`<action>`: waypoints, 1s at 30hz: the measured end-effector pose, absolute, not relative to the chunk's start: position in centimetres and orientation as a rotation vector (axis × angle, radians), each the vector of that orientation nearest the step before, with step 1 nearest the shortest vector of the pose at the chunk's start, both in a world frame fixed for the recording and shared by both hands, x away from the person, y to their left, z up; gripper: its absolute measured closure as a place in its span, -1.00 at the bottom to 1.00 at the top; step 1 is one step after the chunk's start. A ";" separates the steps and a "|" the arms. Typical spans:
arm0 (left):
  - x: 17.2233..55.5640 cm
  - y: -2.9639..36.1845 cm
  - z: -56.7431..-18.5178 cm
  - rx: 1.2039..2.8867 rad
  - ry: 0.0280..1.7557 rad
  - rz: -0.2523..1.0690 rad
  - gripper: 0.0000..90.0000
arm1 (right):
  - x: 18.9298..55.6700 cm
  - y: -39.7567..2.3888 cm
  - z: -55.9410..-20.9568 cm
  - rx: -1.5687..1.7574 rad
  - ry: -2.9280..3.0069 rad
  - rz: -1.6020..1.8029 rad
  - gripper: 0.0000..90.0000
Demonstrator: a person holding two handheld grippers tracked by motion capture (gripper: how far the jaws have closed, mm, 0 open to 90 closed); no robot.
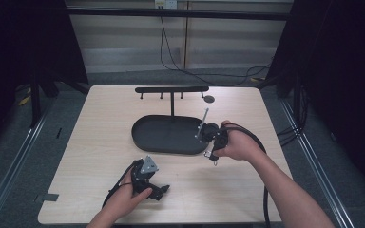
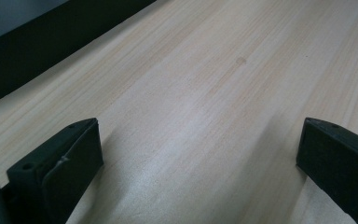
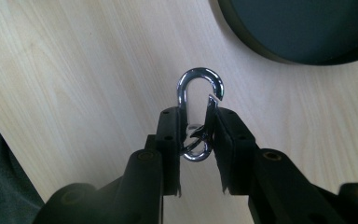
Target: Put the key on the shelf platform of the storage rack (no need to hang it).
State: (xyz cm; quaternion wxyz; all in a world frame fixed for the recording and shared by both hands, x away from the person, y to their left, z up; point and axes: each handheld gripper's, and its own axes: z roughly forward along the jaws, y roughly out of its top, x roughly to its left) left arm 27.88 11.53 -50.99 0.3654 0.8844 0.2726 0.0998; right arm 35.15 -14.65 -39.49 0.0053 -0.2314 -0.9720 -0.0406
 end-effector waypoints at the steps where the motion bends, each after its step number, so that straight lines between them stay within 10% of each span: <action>1: 27.9 11.5 -51.0 2.274 0.701 0.259 -1.00 | 35.2 -14.6 -39.5 -0.725 -3.044 -0.147 0.61; 30: 27.9 11.5 -50.9 2.279 0.700 0.252 -1.00 | 38.2 -12.8 -38.5 -0.758 -3.066 -0.175 0.61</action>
